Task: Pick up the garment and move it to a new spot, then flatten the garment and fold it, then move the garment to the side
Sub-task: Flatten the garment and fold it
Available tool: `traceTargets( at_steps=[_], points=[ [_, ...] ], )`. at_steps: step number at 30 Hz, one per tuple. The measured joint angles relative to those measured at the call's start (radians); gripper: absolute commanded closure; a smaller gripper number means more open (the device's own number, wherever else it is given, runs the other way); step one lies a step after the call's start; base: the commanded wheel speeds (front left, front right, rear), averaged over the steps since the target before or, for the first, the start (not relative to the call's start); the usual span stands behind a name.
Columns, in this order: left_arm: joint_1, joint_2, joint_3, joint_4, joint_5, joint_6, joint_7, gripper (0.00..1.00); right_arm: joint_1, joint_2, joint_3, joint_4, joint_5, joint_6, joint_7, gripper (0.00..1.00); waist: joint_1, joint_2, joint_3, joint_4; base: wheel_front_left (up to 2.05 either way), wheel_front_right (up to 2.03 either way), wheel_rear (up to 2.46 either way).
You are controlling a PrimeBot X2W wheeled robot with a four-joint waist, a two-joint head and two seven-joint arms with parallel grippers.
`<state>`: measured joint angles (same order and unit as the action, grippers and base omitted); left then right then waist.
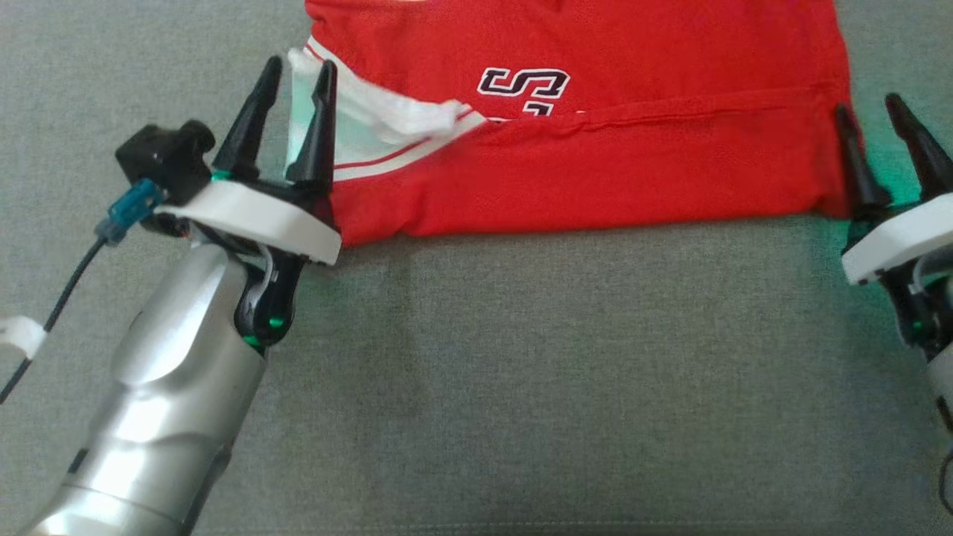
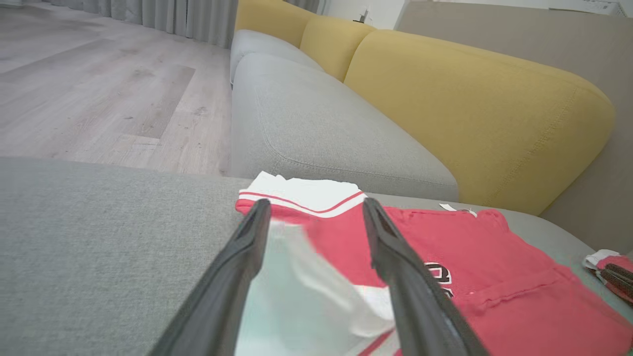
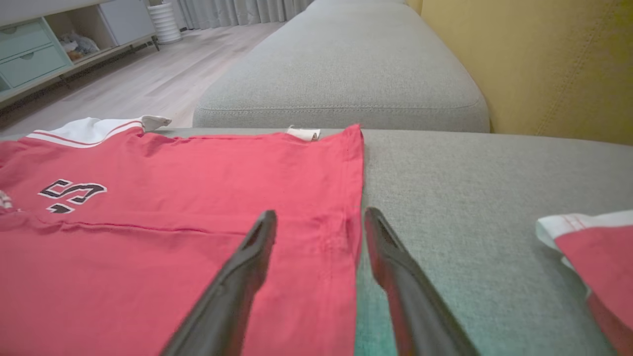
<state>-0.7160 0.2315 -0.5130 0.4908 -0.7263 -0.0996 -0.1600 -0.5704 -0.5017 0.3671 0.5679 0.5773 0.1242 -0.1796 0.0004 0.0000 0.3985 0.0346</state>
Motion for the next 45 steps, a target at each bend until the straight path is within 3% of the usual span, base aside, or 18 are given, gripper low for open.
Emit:
traceTargets(
  at_steps=[5, 13, 21, 24, 32, 34, 41, 45],
  points=[
    [0.046, 0.007, -0.002, 0.035, 0.034, -0.002, -0.070, 0.00, 0.006, 0.021, 0.017, 0.036, 0.008, 0.000, -0.048, 0.00, -0.0004, 0.0000, -0.024, -0.002, 0.00, 0.00, 0.00],
    [0.247, 0.012, -0.030, 0.075, 0.131, 0.054, -0.089, 0.00, 0.061, 0.054, 0.009, 0.043, 0.008, 0.000, -0.068, 0.00, -0.0005, 0.0000, -0.057, -0.003, 0.00, 0.00, 0.00],
    [0.242, 0.011, -0.033, 0.188, 0.137, 0.062, -0.088, 0.01, 0.084, 0.062, 0.007, 0.045, 0.003, 0.000, -0.068, 0.00, -0.0005, 0.0000, -0.052, -0.025, 0.00, 0.00, 0.00],
    [0.229, 0.011, -0.036, 0.211, 0.136, 0.036, -0.088, 1.00, 0.084, 0.067, 0.008, 0.078, 0.003, 0.000, -0.068, 0.00, -0.0005, 0.0001, -0.056, -0.031, 0.00, 0.00, 0.00],
    [0.230, 0.010, -0.056, 0.217, 0.132, 0.011, -0.088, 1.00, 0.071, 0.104, -0.006, 0.227, 0.003, 0.000, 0.020, 0.00, -0.0004, 0.0000, -0.083, -0.018, 0.00, 0.00, 0.00],
    [0.231, 0.011, -0.063, 0.215, 0.144, 0.011, -0.088, 1.00, 0.051, 0.109, -0.003, 0.243, 0.003, 0.000, 0.042, 1.00, -0.0004, 0.0001, -0.092, -0.011, 0.00, 0.00, 0.00],
    [0.260, 0.027, -0.067, 0.176, 0.179, 0.011, -0.089, 1.00, 0.062, 0.103, 0.027, 0.250, 0.019, 0.000, 0.070, 1.00, -0.0003, 0.0000, -0.146, 0.003, 0.00, 0.00, 0.00],
    [0.342, 0.047, -0.069, 0.133, 0.191, 0.021, -0.089, 1.00, 0.150, 0.054, 0.048, 0.196, 0.062, 0.000, 0.076, 1.00, -0.0004, 0.0001, -0.194, 0.005, 0.00, 0.00, 0.00]
  ],
)
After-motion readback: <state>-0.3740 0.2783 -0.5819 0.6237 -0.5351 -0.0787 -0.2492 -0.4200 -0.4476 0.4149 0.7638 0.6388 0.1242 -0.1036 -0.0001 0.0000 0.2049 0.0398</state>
